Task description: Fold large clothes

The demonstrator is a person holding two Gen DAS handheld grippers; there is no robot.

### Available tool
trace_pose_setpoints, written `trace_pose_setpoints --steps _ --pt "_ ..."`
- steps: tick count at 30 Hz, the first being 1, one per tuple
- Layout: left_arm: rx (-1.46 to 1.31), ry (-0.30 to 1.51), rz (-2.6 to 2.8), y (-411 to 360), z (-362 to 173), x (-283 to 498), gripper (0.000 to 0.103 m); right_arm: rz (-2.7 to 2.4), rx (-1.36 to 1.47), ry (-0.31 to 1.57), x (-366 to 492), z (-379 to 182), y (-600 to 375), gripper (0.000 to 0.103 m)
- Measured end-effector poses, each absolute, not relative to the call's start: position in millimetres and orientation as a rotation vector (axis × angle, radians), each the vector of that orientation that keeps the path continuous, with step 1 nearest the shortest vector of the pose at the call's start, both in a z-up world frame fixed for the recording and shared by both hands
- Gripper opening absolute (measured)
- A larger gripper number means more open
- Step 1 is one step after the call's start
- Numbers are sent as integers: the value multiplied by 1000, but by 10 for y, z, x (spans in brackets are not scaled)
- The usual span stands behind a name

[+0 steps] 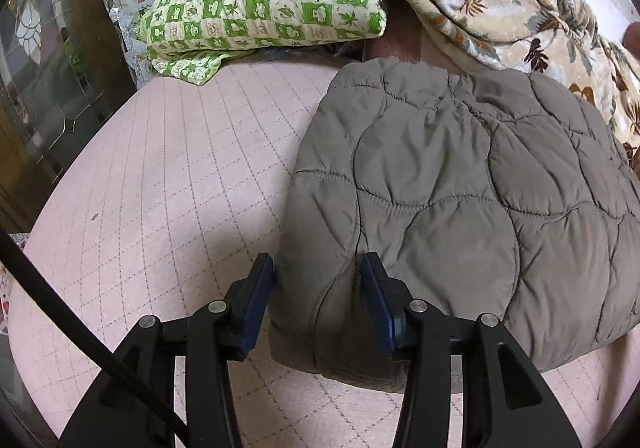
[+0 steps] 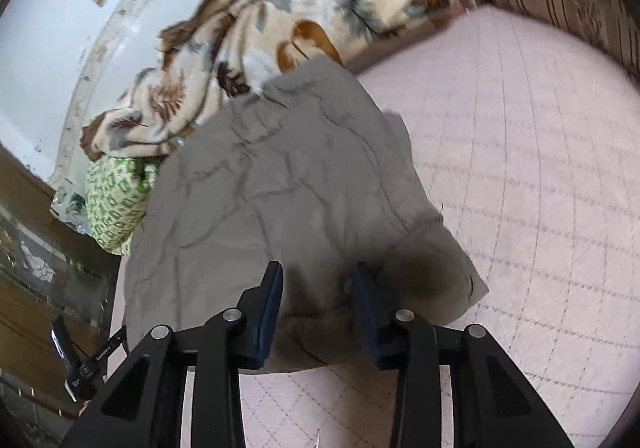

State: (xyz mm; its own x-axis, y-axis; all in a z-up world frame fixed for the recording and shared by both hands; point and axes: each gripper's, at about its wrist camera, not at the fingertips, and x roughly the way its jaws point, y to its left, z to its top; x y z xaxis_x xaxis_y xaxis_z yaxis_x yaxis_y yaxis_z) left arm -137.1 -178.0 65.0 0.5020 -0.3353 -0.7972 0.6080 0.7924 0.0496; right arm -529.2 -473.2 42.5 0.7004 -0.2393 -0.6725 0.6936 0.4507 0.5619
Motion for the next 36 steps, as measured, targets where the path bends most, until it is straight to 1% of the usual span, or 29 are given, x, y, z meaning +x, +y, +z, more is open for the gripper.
trace_pose_setpoints --steps 5,13,16,18,23,25,29,31,32,36 --pt "348 881 -584 -1801 640 -1353 47 -611 979 568 -5269 323 -4795 39" --pt "256 904 -597 -1658 803 -1310 47 -621 930 532 -5321 534 -4701 39" --pt "184 913 -585 -1438 927 -1293 47 -621 950 498 -5401 599 -4677 39" --pt "150 909 -571 -1289 995 -1297 53 -619 964 476 -5474 646 -4645 39" --pt "67 965 -553 -939 942 -1362 53 -621 976 427 -5778 776 -4534 39" --pt "44 1008 -566 -876 872 -1393 53 -632 989 402 -5936 786 -4505 45" --pt "3 1047 -585 -826 806 -1399 53 -666 1062 374 -6217 684 -4512 47" --pt "-24 1055 -583 -814 788 -1378 59 -669 1107 364 -6295 620 -4544 47" --pt "-49 1069 -586 -812 772 -1365 64 -670 1134 362 -6322 568 -4562 47" --pt "-124 1137 -623 -872 660 -1328 64 -675 1174 376 -6332 465 -4619 48"
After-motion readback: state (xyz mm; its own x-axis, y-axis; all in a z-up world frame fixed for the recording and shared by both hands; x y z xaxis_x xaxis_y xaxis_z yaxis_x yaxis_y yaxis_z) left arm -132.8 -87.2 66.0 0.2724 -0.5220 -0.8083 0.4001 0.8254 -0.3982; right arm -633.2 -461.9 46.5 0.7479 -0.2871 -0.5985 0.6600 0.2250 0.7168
